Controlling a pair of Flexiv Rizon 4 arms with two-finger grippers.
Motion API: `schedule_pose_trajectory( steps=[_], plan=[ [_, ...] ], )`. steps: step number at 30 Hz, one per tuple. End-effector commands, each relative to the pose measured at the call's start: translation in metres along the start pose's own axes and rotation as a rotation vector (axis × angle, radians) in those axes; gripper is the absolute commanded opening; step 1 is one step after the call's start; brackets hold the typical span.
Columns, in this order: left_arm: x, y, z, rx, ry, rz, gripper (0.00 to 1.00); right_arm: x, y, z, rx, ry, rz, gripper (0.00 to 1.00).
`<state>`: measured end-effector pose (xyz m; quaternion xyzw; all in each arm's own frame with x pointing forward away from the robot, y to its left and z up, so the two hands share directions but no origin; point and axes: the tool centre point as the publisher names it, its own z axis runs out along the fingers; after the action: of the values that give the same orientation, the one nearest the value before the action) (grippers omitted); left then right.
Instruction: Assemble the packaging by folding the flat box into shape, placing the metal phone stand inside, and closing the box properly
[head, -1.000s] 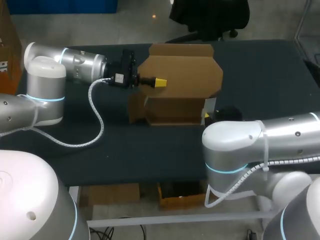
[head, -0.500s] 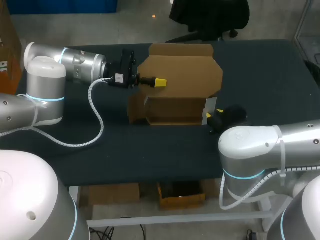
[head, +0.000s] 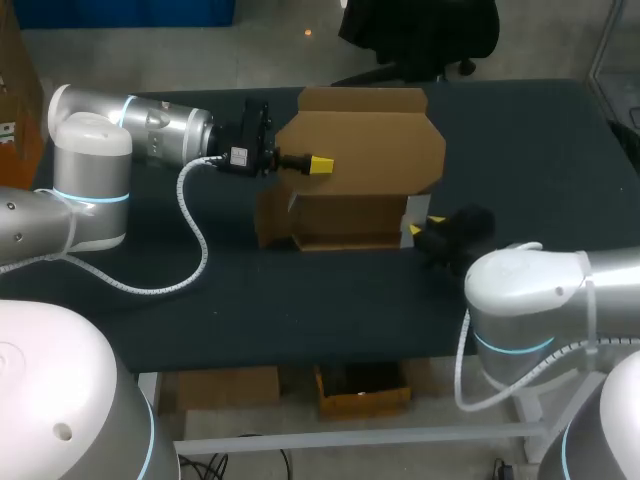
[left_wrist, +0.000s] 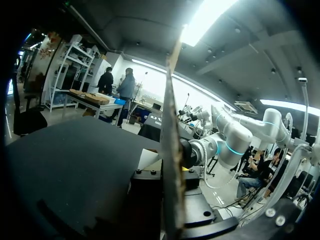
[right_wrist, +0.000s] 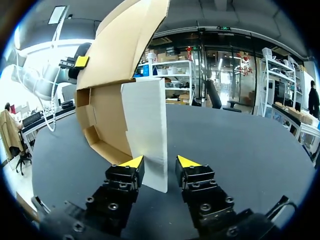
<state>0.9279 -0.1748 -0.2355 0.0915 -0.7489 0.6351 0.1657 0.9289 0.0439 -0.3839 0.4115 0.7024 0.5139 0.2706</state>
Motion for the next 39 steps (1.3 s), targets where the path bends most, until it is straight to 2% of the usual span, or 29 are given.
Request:
schedule_pose_trajectory(
  steps=[1, 6, 15, 25, 39],
  plan=[
    [-0.002, 0.003, 0.001, 0.0, 0.004, -0.001, 0.0, 0.002, 0.0, 0.008, -0.002, -0.029, 0.01, 0.37],
    [-0.002, 0.003, 0.001, 0.0, 0.004, -0.001, 0.0, 0.004, 0.002, 0.012, -0.01, -0.072, 0.027, 0.36],
    [-0.002, 0.003, 0.001, 0.0, 0.004, -0.001, 0.0, 0.011, 0.007, 0.019, -0.013, -0.078, 0.017, 0.35],
    [-0.002, 0.003, 0.001, 0.0, 0.004, -0.001, 0.0, 0.01, 0.007, 0.019, -0.02, -0.177, 0.05, 0.34],
    [-0.002, 0.003, 0.001, 0.0, 0.004, -0.001, 0.0, 0.008, 0.008, 0.019, -0.027, -0.211, 0.059, 0.24]
  ],
)
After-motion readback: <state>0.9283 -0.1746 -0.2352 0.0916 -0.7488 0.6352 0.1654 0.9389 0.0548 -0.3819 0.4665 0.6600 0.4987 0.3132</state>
